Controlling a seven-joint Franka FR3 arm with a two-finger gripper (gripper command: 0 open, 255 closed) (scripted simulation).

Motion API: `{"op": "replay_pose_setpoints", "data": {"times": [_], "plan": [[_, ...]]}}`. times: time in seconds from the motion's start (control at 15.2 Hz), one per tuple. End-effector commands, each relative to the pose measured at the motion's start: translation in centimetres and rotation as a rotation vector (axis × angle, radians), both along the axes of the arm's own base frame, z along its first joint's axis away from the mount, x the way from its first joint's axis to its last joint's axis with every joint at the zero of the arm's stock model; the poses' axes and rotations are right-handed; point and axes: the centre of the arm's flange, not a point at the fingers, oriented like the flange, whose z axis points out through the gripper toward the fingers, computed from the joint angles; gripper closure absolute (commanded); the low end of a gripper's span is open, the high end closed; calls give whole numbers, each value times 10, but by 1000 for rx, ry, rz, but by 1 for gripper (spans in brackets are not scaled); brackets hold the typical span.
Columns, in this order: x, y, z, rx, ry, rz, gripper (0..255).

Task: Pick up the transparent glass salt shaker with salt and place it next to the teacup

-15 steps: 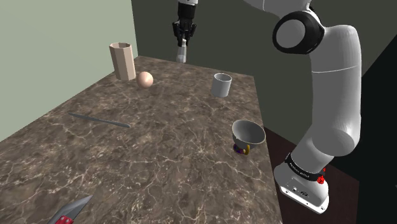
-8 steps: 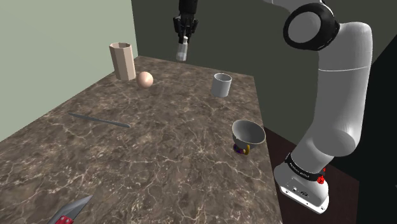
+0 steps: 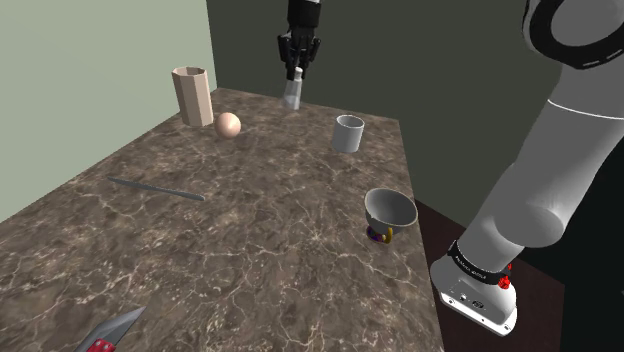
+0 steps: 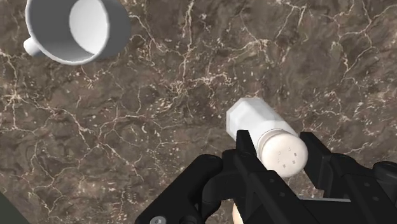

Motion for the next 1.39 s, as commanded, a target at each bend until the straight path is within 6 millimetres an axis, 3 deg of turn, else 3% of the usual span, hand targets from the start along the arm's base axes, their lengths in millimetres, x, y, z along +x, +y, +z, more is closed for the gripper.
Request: {"op": "replay_pose_setpoints", "data": {"times": [0.0,1.32], "plan": [[-20,13,0,0,0,-1,255],[-243,156,1,0,0,-1,255]]}}
